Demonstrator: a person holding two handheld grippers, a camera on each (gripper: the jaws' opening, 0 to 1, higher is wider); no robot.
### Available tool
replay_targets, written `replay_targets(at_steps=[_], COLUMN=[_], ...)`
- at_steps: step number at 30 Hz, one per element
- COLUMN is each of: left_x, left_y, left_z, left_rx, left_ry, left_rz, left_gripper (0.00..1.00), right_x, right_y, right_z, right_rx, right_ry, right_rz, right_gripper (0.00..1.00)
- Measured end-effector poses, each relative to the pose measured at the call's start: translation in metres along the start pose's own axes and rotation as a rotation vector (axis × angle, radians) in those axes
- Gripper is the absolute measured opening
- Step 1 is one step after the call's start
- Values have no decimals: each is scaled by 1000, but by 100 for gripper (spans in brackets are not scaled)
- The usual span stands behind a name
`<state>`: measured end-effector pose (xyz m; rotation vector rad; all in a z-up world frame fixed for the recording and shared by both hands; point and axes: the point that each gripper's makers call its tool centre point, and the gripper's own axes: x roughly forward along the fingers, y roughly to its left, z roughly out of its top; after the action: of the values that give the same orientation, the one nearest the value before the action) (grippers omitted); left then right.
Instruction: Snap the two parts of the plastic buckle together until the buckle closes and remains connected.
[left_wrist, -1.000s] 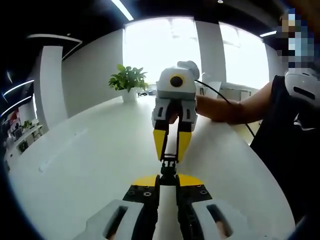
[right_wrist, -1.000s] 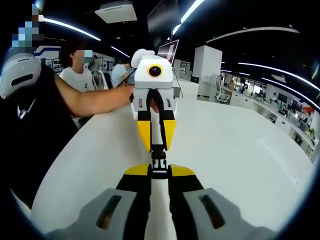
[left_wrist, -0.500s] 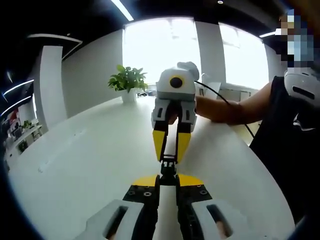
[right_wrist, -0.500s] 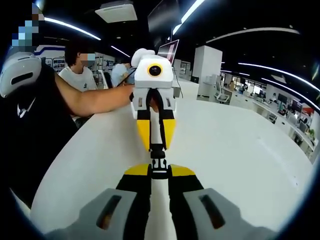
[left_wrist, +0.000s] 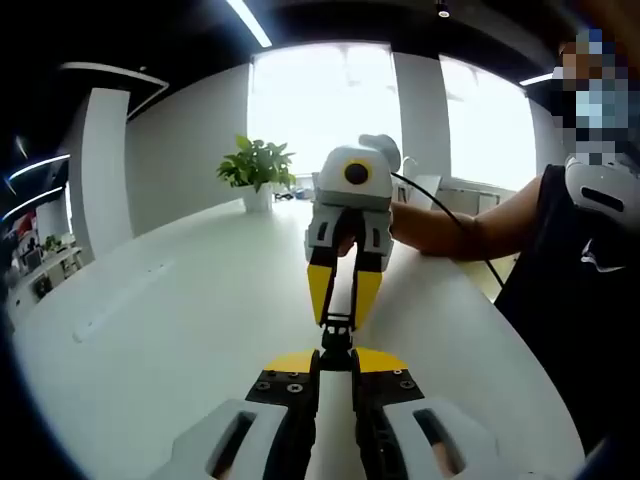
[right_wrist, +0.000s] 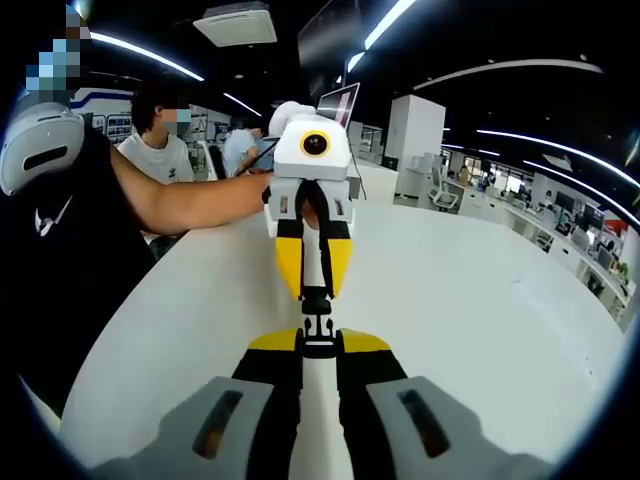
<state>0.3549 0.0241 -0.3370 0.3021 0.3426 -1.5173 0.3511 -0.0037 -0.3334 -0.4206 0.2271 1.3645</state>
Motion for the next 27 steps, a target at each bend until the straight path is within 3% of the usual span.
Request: replay_targets(at_steps=[27], left_x=[6], left_y=[-21], left_z=[0], left_rx=[15], left_ry=[4], left_rz=[-14], left_gripper=[10], right_x=[-2], right_y=[1], right_z=[1], right_rx=[-6], right_ry=[-2], right_rz=[2], right_gripper=[11])
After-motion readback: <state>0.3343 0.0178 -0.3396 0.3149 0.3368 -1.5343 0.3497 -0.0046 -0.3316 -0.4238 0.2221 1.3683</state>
